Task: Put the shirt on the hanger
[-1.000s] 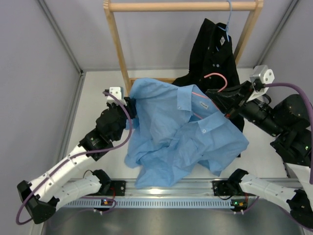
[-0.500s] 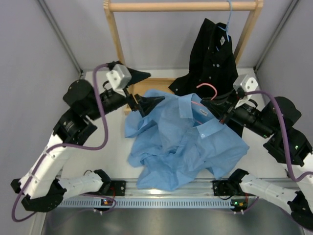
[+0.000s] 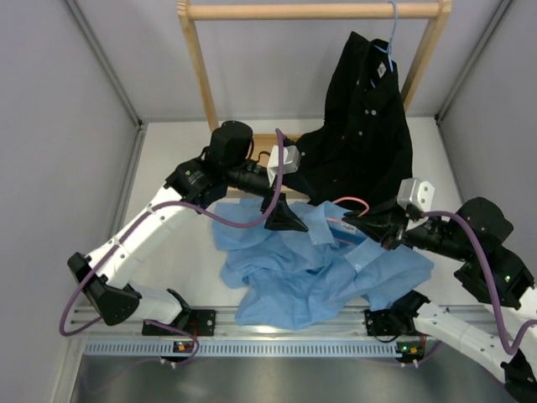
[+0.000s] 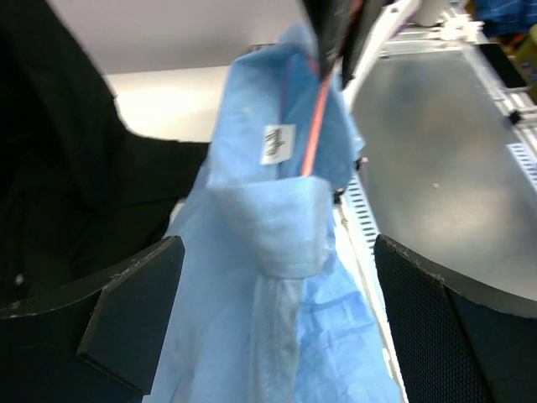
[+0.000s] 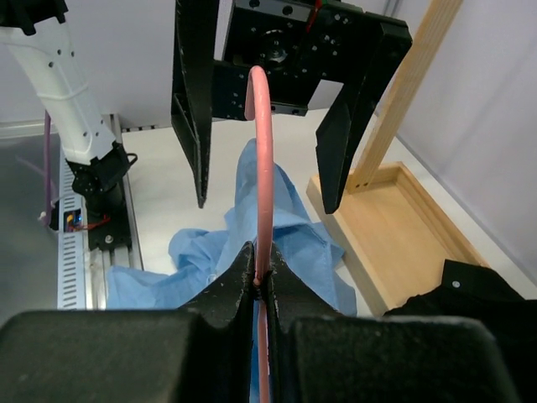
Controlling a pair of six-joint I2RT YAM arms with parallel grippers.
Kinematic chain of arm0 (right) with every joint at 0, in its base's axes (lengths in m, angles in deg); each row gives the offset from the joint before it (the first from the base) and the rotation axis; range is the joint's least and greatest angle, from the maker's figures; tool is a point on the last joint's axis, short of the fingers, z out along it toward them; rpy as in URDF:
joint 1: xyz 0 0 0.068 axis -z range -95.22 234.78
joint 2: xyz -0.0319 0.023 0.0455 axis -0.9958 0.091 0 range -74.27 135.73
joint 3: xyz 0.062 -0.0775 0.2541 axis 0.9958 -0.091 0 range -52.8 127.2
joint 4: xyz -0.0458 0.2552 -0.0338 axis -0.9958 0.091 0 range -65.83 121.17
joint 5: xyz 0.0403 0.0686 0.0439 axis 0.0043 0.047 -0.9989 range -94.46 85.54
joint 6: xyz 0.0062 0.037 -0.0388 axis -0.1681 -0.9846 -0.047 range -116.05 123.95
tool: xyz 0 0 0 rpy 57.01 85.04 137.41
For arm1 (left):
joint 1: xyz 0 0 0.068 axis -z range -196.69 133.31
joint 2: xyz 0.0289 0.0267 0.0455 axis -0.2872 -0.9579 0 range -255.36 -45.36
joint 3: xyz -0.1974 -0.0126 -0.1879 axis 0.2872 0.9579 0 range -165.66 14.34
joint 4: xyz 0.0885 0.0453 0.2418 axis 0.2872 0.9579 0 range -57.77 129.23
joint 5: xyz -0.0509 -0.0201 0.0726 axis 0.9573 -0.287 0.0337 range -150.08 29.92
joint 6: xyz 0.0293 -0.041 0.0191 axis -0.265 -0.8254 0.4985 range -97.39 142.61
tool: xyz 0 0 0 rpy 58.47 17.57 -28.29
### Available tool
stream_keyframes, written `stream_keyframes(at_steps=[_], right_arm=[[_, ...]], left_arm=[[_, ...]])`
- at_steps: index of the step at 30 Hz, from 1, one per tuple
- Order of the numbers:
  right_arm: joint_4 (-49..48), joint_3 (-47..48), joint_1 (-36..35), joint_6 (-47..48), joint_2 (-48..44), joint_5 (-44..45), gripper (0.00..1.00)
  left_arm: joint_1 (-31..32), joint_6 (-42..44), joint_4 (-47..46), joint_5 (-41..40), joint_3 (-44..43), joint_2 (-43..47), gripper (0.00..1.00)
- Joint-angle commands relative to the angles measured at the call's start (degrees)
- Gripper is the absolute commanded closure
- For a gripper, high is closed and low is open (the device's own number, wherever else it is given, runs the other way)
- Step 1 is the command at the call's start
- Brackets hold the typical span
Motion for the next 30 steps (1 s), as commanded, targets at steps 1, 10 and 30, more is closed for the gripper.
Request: stream_keyframes(at_steps=[1, 10, 30], right_arm=[[-6.36, -0.79, -0.54, 1.20, 0.28, -2.77, 1.00], [-10.31, -0.17, -0.46, 0.58, 1.34, -0.31, 1.00], [-17.78, -4.12, -0.54, -3.01, 0.99, 5.23, 1.00]], left_arm=[[0.02, 0.51, -0.72, 9.72, -0.50, 0.83, 0.02], [0.11, -5.65, -0.63, 4.83, 0.02, -3.48, 0.02], [0.11, -3.90, -0.46, 5.00, -3.58, -4.98, 1.00]])
